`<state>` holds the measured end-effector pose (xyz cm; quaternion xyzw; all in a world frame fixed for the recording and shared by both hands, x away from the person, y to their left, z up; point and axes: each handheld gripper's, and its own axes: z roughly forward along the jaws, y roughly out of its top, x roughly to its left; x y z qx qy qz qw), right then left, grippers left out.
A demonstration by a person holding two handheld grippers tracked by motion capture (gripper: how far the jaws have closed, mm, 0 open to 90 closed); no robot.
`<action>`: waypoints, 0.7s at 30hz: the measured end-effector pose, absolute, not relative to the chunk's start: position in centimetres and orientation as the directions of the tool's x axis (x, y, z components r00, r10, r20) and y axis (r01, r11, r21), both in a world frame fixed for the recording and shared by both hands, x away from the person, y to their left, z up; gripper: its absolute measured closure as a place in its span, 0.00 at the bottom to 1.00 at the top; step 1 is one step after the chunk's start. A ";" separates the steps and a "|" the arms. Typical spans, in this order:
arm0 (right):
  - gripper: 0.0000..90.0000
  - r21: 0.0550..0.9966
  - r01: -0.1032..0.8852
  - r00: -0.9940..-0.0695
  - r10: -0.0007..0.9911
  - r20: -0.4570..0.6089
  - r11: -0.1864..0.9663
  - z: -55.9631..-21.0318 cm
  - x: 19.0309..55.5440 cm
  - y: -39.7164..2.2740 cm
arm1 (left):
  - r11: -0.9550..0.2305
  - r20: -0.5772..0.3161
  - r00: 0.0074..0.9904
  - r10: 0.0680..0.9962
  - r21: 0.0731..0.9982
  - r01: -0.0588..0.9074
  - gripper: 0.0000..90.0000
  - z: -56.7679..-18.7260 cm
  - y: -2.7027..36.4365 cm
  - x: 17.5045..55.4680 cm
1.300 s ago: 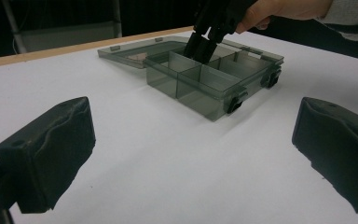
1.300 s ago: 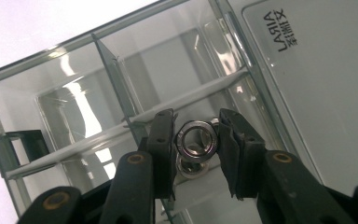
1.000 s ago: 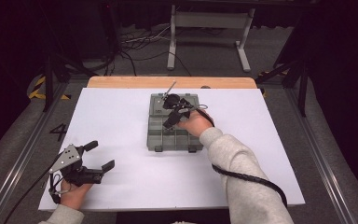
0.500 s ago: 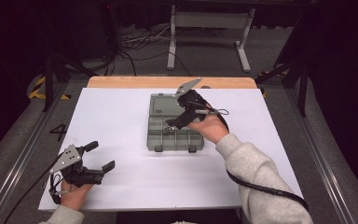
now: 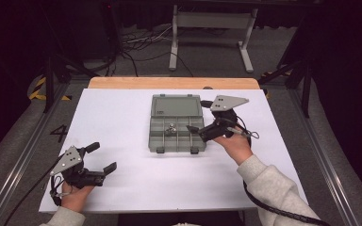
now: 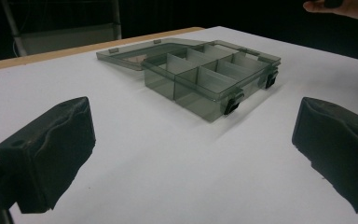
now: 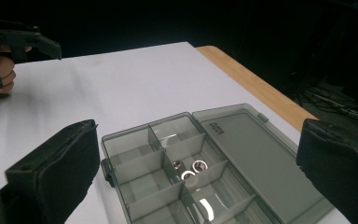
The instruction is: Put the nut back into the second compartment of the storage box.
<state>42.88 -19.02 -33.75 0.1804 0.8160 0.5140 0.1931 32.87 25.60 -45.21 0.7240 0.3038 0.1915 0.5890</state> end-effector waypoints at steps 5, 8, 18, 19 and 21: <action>0.00 0.939 0.052 -0.848 0.512 -0.138 0.339 -34.4 40.8 -21.5 | -0.117 -0.072 0.752 0.656 0.974 0.196 0.00 -44.8 25.3 32.5; 0.00 0.951 0.037 -0.832 0.537 -0.141 0.307 -34.9 39.8 -22.7 | -0.125 -0.064 0.756 0.651 0.974 0.189 0.00 -44.6 25.2 32.4; 0.00 0.970 0.044 -0.775 0.621 -0.117 0.238 -37.3 37.1 -28.3 | -0.132 -0.052 0.765 0.642 0.975 0.176 0.00 -44.3 24.8 32.3; 0.00 0.971 0.038 -0.775 0.620 -0.120 0.234 -37.6 36.9 -28.7 | -0.134 -0.048 0.766 0.641 0.976 0.173 0.00 -44.3 24.8 32.3; 0.00 0.974 0.030 -0.772 0.624 -0.120 0.224 -38.3 36.5 -29.4 | -0.128 -0.053 0.767 0.640 0.976 0.175 0.00 -44.3 24.8 32.3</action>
